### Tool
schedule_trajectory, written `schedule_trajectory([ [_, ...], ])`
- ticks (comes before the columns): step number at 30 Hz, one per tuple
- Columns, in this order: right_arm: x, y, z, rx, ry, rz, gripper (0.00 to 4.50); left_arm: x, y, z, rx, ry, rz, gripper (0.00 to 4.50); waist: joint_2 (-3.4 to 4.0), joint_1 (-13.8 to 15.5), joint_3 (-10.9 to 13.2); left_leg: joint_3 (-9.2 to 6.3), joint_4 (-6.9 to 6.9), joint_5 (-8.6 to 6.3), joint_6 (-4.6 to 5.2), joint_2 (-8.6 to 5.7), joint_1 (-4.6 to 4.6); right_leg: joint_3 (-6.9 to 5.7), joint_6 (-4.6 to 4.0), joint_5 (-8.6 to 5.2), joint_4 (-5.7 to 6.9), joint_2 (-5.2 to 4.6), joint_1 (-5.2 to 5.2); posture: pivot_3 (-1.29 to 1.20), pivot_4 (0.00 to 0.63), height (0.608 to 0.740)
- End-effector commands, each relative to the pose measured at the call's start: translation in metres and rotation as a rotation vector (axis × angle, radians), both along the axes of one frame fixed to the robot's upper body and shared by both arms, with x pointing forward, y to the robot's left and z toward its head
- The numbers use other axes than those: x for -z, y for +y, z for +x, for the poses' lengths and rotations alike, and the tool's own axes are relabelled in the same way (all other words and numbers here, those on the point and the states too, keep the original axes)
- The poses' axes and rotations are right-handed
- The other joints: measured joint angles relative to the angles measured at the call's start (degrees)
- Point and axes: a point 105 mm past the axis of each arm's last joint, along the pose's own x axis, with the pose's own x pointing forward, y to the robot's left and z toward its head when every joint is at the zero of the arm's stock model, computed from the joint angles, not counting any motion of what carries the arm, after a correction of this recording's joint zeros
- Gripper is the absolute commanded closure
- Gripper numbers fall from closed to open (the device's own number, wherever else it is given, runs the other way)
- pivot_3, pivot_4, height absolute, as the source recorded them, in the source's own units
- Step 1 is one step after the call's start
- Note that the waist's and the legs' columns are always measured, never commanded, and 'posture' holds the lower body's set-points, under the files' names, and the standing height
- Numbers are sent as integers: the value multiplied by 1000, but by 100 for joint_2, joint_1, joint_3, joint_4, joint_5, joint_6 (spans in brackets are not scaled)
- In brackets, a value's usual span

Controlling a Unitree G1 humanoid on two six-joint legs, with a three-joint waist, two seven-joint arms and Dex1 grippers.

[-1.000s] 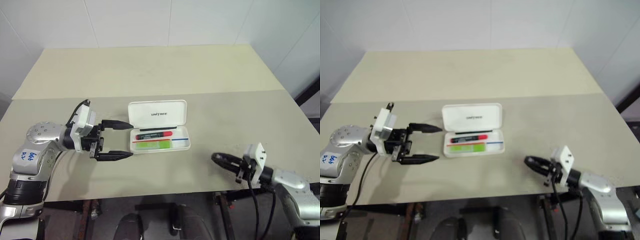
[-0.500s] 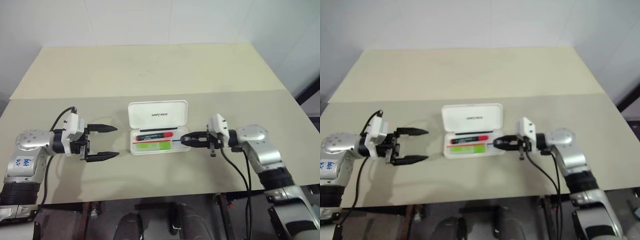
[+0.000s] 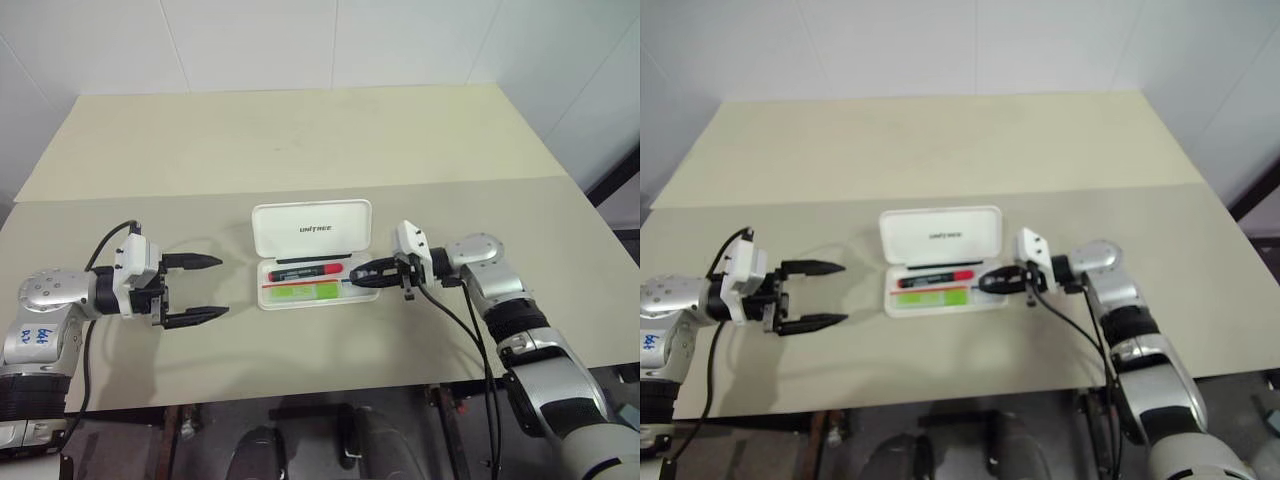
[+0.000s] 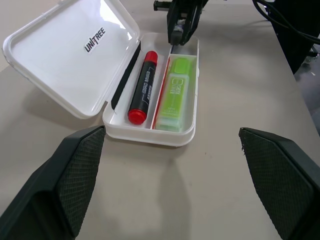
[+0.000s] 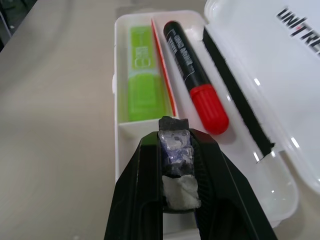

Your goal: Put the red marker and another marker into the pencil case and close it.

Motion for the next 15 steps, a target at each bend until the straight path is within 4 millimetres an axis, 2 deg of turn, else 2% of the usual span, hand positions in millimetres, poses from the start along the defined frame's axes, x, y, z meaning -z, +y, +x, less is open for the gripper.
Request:
schedule_trajectory([
  [1,-7,1,-1,-41,-7,-6,4088,-10,-1,-2,-1,-49,-1,0,0,-1,0,0,0,0,0,0,0,0,0,0,0,0,0,0,150,740],
  [4,-7,1,-1,-39,0,-10,4088,-10,-1,-1,-3,-51,-3,0,0,-7,0,2,0,-1,-1,2,1,3,0,0,3,1,-3,0,150,740],
  [11,-12,8,-1,-48,-12,31,1734,-10,-6,2,1,-58,-13,0,0,-15,0,5,0,-1,-2,5,1,5,-3,0,7,2,-8,0,150,740],
  [15,-27,10,-1,-52,-51,79,337,-10,-8,5,-1,-58,-22,0,0,-13,0,7,0,0,-5,5,-2,7,-3,0,10,2,-12,0,150,740],
])
